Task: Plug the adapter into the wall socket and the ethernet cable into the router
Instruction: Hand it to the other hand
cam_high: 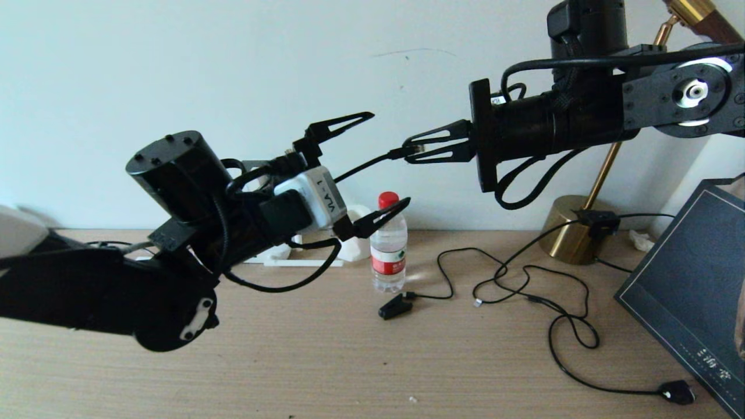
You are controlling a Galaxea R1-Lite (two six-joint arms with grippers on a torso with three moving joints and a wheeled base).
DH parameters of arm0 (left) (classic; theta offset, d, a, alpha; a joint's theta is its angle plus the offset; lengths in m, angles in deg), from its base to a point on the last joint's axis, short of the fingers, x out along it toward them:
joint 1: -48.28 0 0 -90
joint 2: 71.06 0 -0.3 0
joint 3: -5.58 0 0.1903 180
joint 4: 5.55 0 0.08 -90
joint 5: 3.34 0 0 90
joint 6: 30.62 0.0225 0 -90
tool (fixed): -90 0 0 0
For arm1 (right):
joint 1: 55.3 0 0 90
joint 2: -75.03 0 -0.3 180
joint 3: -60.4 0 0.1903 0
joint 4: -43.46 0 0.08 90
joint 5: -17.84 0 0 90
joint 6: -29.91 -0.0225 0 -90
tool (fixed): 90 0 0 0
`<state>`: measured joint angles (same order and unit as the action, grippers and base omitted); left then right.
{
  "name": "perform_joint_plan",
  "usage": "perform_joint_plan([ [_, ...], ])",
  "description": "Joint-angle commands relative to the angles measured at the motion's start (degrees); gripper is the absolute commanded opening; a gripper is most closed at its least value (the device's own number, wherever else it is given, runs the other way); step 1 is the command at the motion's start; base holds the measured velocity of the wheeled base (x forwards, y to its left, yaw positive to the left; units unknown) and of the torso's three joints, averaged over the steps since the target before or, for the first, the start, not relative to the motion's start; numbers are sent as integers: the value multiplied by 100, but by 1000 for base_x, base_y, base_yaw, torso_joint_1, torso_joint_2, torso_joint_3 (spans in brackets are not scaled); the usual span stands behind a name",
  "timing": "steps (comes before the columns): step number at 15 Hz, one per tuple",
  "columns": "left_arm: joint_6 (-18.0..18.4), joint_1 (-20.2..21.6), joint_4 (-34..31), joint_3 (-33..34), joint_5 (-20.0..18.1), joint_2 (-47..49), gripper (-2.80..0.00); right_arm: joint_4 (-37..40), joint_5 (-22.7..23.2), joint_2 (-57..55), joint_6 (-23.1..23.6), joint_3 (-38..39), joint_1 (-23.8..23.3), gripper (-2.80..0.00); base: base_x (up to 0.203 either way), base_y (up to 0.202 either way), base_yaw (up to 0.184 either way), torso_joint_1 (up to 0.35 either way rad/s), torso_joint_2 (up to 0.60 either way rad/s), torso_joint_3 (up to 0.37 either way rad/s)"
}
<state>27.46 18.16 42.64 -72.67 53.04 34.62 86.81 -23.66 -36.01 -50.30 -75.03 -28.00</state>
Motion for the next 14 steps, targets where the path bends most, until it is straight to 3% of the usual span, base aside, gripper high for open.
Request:
perform_joint_plan([
  [1, 84, -2, 42, -35, -62, -30, 0, 23, 42, 57, -89, 2, 20, -280, 0, 0, 0, 0, 0, 0],
  [5, 185, -2, 33, -427, -620, 14, 0, 118, 194, 101, -187, 45, 64, -280, 0, 0, 0, 0, 0, 0],
  [14, 421, 102, -81, -471, -620, -74, 0, 214, 315, 189, -188, 61, 64, -280, 0, 0, 0, 0, 0, 0],
])
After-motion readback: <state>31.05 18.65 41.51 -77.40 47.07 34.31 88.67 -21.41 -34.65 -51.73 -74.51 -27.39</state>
